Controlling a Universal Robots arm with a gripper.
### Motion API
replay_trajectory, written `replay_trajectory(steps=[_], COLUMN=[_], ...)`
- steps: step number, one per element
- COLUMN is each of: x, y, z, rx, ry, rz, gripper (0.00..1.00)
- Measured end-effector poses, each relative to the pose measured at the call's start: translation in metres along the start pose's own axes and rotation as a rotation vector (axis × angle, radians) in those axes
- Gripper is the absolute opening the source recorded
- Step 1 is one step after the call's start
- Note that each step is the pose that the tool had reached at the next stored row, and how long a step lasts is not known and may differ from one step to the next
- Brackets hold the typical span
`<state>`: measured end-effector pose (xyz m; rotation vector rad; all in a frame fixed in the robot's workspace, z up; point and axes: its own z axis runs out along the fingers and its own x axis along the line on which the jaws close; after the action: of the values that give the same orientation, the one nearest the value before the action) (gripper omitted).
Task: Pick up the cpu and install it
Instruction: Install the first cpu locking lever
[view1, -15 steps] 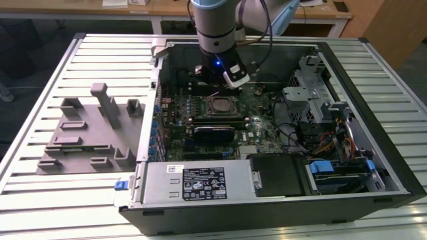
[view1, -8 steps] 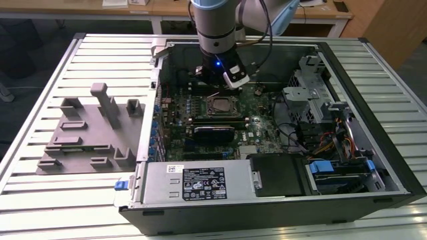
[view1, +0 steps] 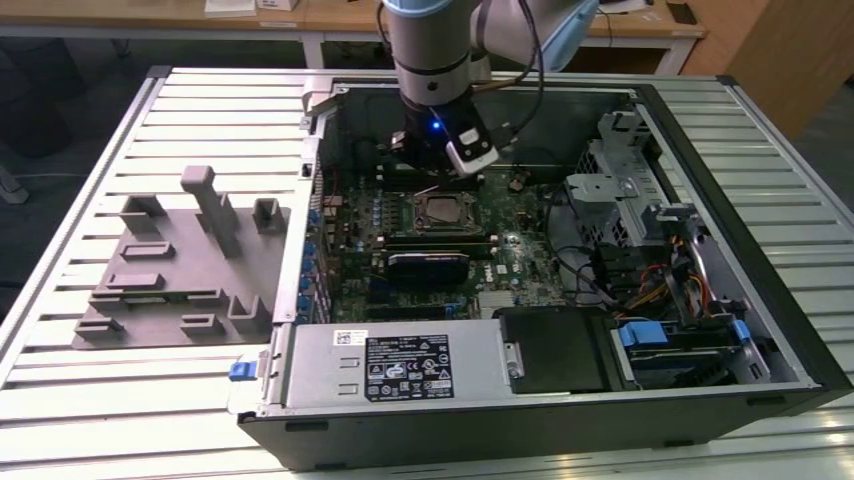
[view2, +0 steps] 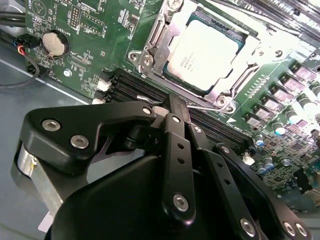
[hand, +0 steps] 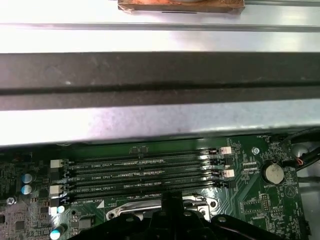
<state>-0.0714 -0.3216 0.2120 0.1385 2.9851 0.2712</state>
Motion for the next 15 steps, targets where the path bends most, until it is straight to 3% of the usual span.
replay_trajectory(steps=[3,8,15], x=[-0.0003,-0.0007,-0.0015], y=[0.0014,0.0037,0.0106], z=[0.0009,0.0031,0.0069], rx=[0.0131,0.0449,0.0520], ry=[-0.0011,-0.0035,-0.0035], rz=[-0.002,-0.006,-0.007], gripper=[0.11,0.11,0.11])
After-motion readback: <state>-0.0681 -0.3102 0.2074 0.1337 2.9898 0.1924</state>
